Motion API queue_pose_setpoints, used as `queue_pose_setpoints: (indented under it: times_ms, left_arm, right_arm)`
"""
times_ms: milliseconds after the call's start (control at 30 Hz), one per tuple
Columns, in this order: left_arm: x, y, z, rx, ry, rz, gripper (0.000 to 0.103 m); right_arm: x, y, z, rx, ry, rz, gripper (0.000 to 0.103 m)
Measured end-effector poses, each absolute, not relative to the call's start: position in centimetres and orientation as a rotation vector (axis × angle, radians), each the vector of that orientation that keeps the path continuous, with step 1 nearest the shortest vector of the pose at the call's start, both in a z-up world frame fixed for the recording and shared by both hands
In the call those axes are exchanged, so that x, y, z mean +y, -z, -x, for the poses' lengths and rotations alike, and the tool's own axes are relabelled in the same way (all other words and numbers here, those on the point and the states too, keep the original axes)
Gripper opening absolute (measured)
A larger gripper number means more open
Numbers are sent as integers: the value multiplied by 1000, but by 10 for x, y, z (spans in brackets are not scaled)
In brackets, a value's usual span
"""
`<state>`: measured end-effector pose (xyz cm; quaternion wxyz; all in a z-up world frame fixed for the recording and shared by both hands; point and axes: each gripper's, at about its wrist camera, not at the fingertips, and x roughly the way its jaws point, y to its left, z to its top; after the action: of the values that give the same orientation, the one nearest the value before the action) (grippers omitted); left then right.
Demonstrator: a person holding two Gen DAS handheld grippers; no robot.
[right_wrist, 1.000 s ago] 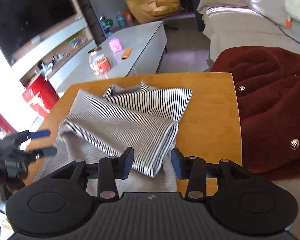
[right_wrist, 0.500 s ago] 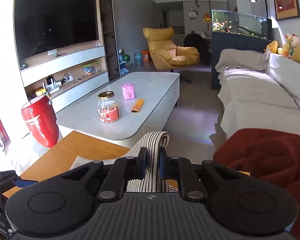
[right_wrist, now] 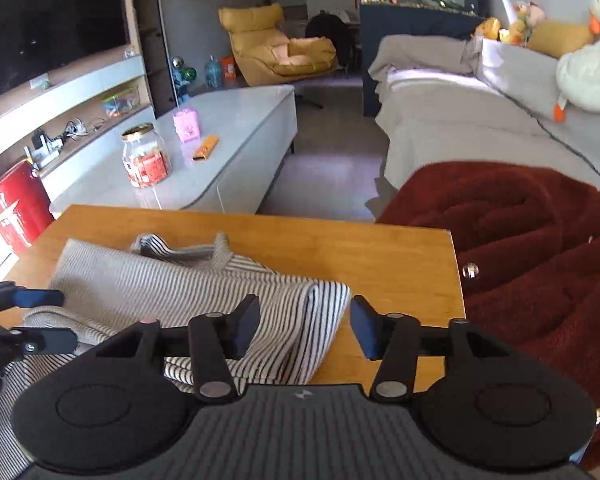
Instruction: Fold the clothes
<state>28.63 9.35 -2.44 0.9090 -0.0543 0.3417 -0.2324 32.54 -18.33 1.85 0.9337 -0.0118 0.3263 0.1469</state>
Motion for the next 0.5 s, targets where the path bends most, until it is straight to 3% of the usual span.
queue_pose_setpoints:
  times_ms: [67,200,333,500]
  left_arm:
    - [95,31,-291,726,477,104,103]
    - [98,44,-299,769,472,87,103]
    - [103,33,-296,797,491,117,103]
    - [116,8,-292,683,430,231,103]
  right_arm:
    - [-174,-25,-315,618,-360,44,64]
    - [-157,-4,-313,713,-455,3,64]
    - [-143,18,-305,714,-441,147,63]
    - [-147,-10,-312,726,-449,90,63]
